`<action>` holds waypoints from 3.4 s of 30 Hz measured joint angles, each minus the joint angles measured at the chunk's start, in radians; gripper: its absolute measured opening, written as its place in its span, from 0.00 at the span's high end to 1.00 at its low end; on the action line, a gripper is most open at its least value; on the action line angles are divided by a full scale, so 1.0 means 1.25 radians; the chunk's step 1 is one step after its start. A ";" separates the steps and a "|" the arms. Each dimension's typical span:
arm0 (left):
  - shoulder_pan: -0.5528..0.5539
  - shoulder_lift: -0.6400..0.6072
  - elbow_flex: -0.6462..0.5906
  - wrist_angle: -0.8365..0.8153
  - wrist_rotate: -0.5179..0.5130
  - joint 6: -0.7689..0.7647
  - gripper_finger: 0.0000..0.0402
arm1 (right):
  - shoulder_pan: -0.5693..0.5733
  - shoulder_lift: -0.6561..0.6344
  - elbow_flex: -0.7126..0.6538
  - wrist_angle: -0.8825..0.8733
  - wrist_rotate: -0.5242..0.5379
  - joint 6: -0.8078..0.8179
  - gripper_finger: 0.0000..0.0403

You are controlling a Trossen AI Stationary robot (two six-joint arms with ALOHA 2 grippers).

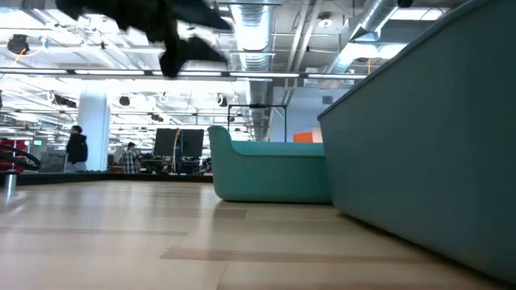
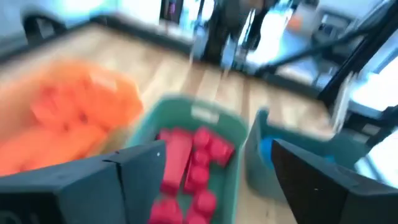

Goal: Sort & place blocks by color
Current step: Return to Home Position

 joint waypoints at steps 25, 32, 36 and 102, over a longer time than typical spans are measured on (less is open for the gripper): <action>-0.168 -0.500 -0.058 -0.103 -0.143 0.254 0.97 | -0.078 -0.577 -0.122 -0.685 0.154 -0.023 0.96; -0.098 -0.503 -0.225 0.102 -0.061 0.211 1.00 | -0.136 -0.665 -0.280 -0.534 0.005 -0.066 0.97; -0.041 -0.514 -0.283 0.188 0.011 0.187 1.00 | -0.181 -0.705 -0.323 -0.510 -0.085 -0.063 0.99; 0.059 -1.008 -0.481 -0.261 0.056 0.309 1.00 | -0.572 -0.869 -0.452 -0.370 -0.483 -0.183 0.98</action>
